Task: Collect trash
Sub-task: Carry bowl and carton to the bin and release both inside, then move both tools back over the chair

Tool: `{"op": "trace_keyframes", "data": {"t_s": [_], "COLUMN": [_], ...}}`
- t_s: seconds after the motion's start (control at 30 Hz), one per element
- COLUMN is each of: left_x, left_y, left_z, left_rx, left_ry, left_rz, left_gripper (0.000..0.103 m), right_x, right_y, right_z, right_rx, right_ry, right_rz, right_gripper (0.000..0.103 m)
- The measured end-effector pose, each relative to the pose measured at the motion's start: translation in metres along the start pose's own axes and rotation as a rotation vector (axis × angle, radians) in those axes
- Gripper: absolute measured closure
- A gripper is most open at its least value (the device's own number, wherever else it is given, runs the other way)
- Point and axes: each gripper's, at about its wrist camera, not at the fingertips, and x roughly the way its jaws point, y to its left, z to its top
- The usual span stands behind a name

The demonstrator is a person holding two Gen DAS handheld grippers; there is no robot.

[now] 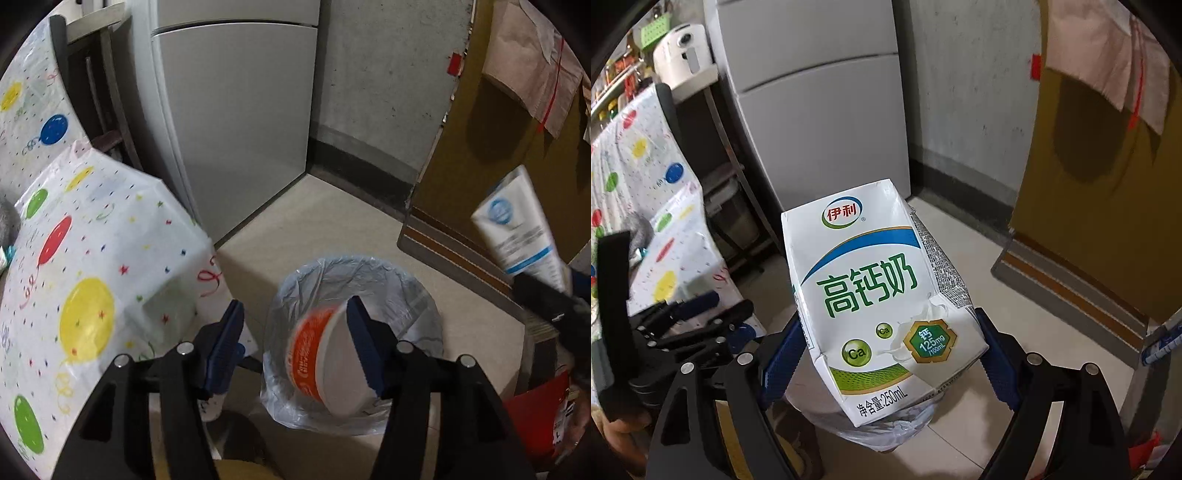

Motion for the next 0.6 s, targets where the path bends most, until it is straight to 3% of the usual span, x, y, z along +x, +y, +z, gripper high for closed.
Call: {"op": "trace_keyframes", "data": {"t_s": [0.17, 0.27, 0.6], "left_x": [-0.024, -0.041, -0.097], "left_y": [0.019, 0.038, 0.084], "left_z": [0.004, 0.001, -0.013], "left_rx": [-0.017, -0.052, -0.146], "left_ry": [-0.049, -0.078, -0.135], "left_rz": [0.059, 0.09, 0.136], "left_gripper": [0.045, 0.045, 0.045], "right_x": [0.034, 0.035, -0.028], "right_y": [0.003, 0.009, 0.048], "right_z": [-0.004, -0.005, 0.015], "right_rx": [0.012, 0.016, -0.042], "right_ry": [0.086, 0.089, -0.039], "right_rz": [0.002, 0.001, 0.026], "right_gripper": [0.013, 0.013, 0.013]}}
